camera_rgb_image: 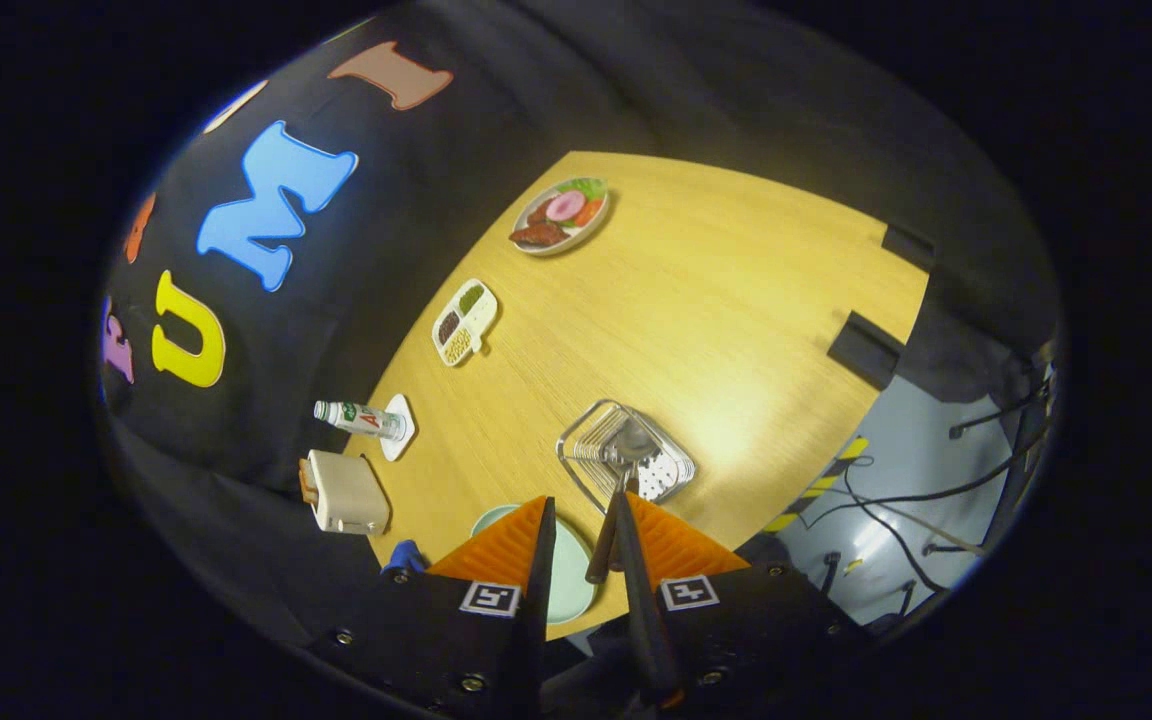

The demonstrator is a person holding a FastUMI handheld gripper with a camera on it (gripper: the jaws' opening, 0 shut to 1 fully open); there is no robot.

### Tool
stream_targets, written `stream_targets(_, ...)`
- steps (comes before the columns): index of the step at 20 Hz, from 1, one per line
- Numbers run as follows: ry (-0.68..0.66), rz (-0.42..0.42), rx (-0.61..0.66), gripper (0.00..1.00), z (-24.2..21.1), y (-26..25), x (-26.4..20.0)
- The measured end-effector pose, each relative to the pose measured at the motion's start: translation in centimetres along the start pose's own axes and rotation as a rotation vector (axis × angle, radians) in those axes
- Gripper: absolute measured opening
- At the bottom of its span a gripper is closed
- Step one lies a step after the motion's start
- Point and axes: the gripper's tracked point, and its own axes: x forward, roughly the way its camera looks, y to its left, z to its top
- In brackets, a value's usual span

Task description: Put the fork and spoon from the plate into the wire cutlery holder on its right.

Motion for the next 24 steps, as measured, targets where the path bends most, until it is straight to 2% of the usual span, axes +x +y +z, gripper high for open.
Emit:
stream_targets(4, -0.293, -0.013, -0.198, 0.36, 5.9, 2.7, -3.2)
stream_targets(7, -0.551, -0.038, -0.376, 0.37, 10.2, 5.7, -7.6)
stream_targets(11, -0.828, -0.039, -0.555, 0.36, 13.1, 10.6, -13.4)
stream_targets(15, -0.906, -0.006, -0.581, 0.36, 13.1, 13.2, -14.8)
stream_targets(24, -0.874, -0.014, -0.601, 0.36, 13.2, 13.1, -13.1)
